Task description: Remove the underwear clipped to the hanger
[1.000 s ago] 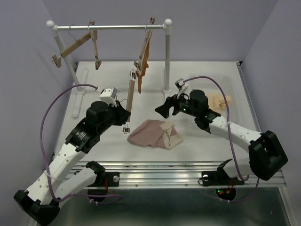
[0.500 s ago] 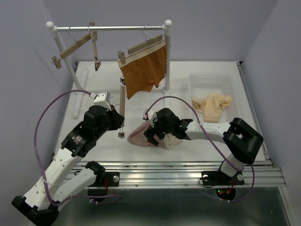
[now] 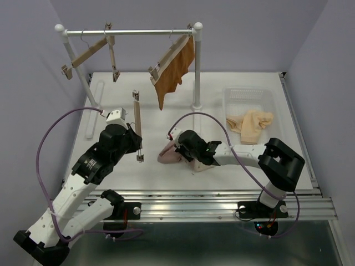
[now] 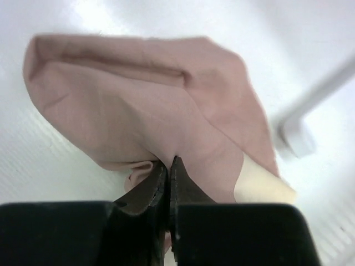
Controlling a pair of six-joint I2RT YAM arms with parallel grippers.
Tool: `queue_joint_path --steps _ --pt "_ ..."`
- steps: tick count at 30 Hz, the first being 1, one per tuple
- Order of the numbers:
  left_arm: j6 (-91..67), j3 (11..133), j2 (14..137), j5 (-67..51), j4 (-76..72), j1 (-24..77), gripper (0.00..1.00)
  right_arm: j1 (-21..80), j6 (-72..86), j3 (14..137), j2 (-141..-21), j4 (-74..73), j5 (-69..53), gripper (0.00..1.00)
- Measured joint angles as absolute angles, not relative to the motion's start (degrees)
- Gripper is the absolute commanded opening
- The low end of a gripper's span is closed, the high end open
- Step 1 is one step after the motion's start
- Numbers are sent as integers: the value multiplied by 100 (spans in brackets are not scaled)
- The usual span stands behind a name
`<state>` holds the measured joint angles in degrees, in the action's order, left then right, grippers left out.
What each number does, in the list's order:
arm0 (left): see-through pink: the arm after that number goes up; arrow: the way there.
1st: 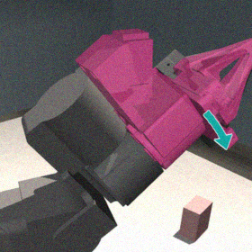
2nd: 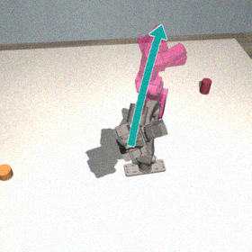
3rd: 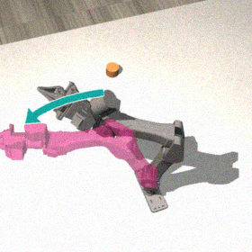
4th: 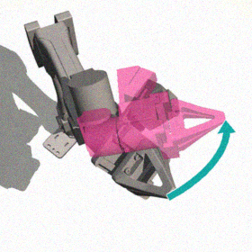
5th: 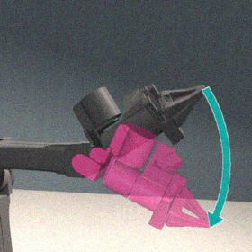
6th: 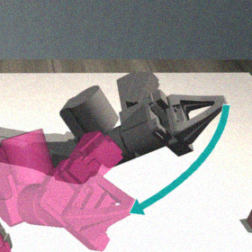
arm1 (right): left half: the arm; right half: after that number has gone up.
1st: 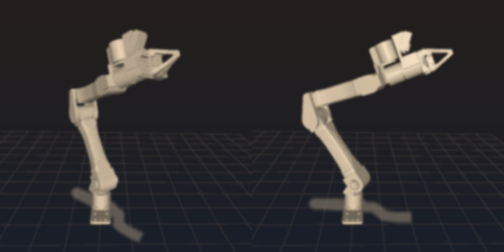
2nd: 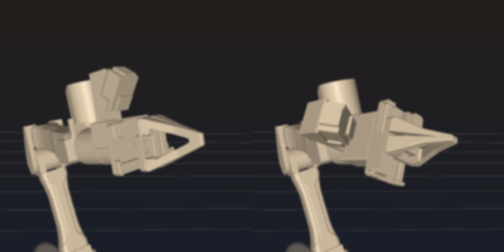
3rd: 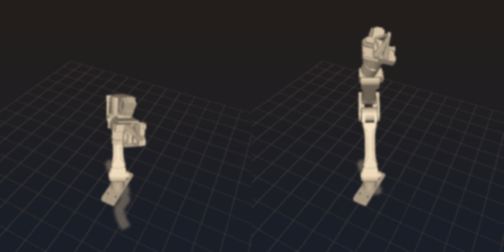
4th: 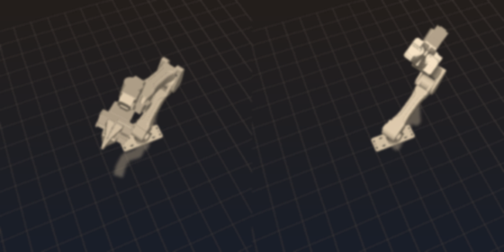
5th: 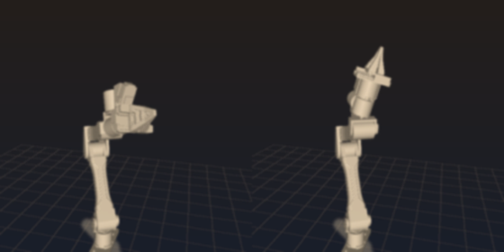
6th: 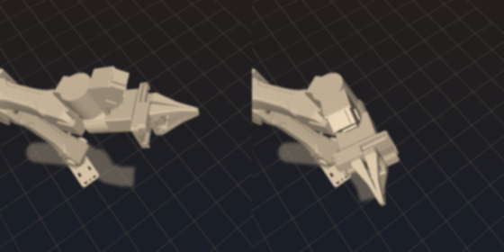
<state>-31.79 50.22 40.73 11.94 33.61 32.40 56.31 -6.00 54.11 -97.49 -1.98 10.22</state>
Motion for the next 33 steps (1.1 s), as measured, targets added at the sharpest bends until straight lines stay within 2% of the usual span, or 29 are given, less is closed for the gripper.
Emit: queue_joint_path --steps 5,13,22,23,24,25,26,27,33 --pt "-3183 5325 4469 1422 3382 3240 0 5356 -93 5472 -9002 -301 1929 1" --pt "-3055 5789 5122 1662 3339 3214 0 3955 93 6064 -7463 -270 3009 1" --pt "-2670 6567 5625 1870 3218 3124 0 2871 -110 6429 -7046 -211 3653 1" --pt "-2593 6641 5717 1885 3166 3089 0 2670 -110 6427 -7096 -215 3662 7" --pt "-2536 6705 5804 1894 3129 3059 0 2539 -108 6414 -7133 -213 3662 21" --pt "-2443 6779 5909 1909 3083 3037 0 2405 -99 6386 -7175 -217 3658 58" --pt "-2388 6858 6010 1929 3061 3011 0 2314 -73 6351 -7210 -217 3651 83" --pt "-2320 6936 6119 1959 3022 2987 0 2226 -16 6316 -7249 -222 3645 100" --pt "-1929 7432 6801 1999 2827 2753 0 2145 320 6141 -7531 -314 3586 100"
